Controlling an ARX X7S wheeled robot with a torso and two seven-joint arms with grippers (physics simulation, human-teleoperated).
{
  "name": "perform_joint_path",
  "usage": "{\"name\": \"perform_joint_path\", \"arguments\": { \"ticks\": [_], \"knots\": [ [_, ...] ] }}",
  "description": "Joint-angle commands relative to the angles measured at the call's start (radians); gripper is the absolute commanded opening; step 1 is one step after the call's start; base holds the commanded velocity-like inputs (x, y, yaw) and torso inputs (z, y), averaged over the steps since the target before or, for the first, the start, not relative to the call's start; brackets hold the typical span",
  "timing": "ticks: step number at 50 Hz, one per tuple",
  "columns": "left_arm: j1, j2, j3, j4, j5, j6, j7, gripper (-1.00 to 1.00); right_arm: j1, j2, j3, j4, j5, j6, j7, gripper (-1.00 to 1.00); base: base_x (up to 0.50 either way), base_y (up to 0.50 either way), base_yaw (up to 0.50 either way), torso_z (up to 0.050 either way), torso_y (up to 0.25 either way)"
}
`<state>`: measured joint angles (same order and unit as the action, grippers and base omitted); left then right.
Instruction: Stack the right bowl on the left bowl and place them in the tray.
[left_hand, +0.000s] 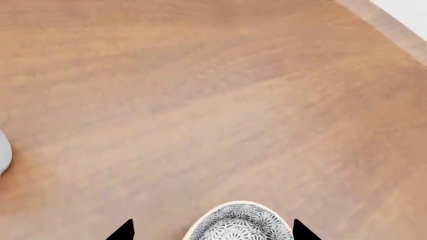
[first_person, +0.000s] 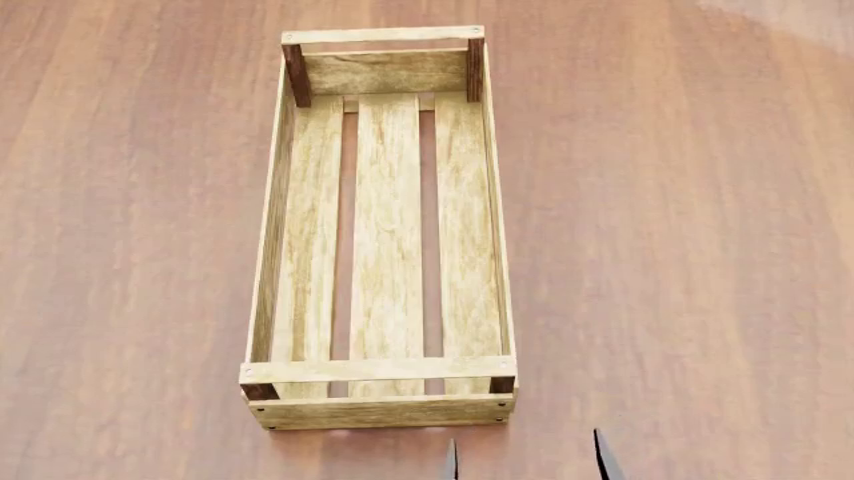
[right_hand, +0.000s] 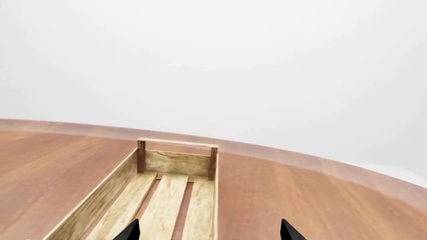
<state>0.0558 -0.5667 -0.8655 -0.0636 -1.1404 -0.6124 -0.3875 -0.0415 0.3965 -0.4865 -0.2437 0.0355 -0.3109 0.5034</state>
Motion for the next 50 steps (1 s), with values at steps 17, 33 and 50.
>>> {"name": "perform_joint_path", "arguments": {
  "ticks": [17, 33, 50],
  "knots": [
    [-0.032, 0.019, -0.055, -0.111, -0.093, -0.068, -0.053, 1.00, -0.001, -0.013, 0.012, -0.001, -0.021, 0.007, -0.016, 1.00, 0.00, 0.00, 0.00, 0.000, 0.000],
    [-0.041, 0.022, -0.062, -0.117, -0.111, -0.083, -0.087, 1.00, -0.004, -0.010, 0.008, 0.011, -0.029, 0.002, -0.009, 1.00, 0.00, 0.00, 0.00, 0.000, 0.000],
    [-0.052, 0.020, -0.039, -0.134, -0.107, -0.089, -0.073, 1.00, -0.007, -0.008, 0.002, 0.007, -0.031, 0.006, -0.005, 1.00, 0.00, 0.00, 0.00, 0.000, 0.000]
  ]
}}
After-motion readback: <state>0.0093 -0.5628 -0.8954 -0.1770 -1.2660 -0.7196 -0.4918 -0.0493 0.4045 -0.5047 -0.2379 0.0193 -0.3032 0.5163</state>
